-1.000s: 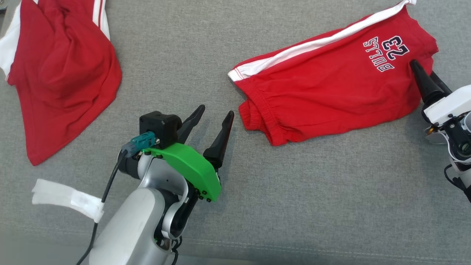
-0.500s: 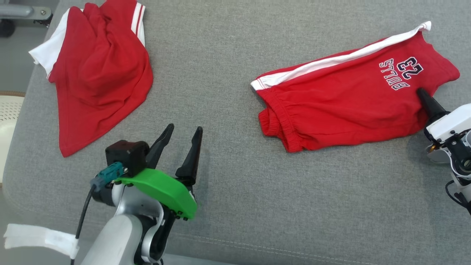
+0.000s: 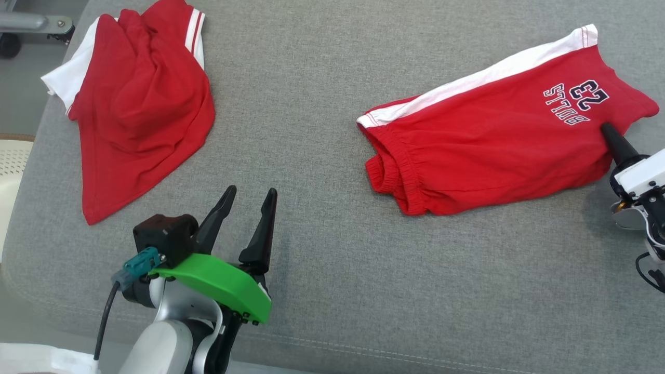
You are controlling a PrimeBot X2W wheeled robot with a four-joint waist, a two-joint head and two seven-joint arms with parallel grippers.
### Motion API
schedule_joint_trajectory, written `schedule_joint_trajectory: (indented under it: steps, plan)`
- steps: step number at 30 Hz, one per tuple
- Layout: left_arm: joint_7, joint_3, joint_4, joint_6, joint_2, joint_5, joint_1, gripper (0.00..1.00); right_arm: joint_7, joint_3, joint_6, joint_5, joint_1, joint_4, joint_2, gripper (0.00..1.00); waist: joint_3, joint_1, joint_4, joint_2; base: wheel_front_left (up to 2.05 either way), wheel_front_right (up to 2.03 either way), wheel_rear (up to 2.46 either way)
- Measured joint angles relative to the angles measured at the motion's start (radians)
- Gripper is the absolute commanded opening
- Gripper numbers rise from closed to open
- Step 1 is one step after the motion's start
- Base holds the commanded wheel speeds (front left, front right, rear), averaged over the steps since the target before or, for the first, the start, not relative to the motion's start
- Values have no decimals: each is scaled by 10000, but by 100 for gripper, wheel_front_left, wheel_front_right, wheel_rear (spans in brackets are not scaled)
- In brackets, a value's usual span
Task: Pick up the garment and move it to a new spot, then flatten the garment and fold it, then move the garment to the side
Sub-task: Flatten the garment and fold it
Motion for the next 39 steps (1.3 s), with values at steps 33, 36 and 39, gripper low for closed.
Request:
schedule_joint_trajectory:
  steps: [33, 36, 39]
  plan:
    - [539, 395, -773, 0, 121, 257, 1054, 100, -1421, -50, 293, 608, 3473, -2052, 957, 55, -884, 0, -1741, 0, 0, 0, 0]
    - [541, 357, -842, 0, 167, 349, 1054, 100, -1419, 257, 69, -104, 3476, -2077, 462, 100, -918, 0, -1719, 0, 0, 0, 0]
    - [539, 351, -865, 0, 194, 495, 1054, 100, -1208, 514, -119, -456, 3525, -2102, -100, 100, -1038, 0, -1667, 0, 0, 0, 0]
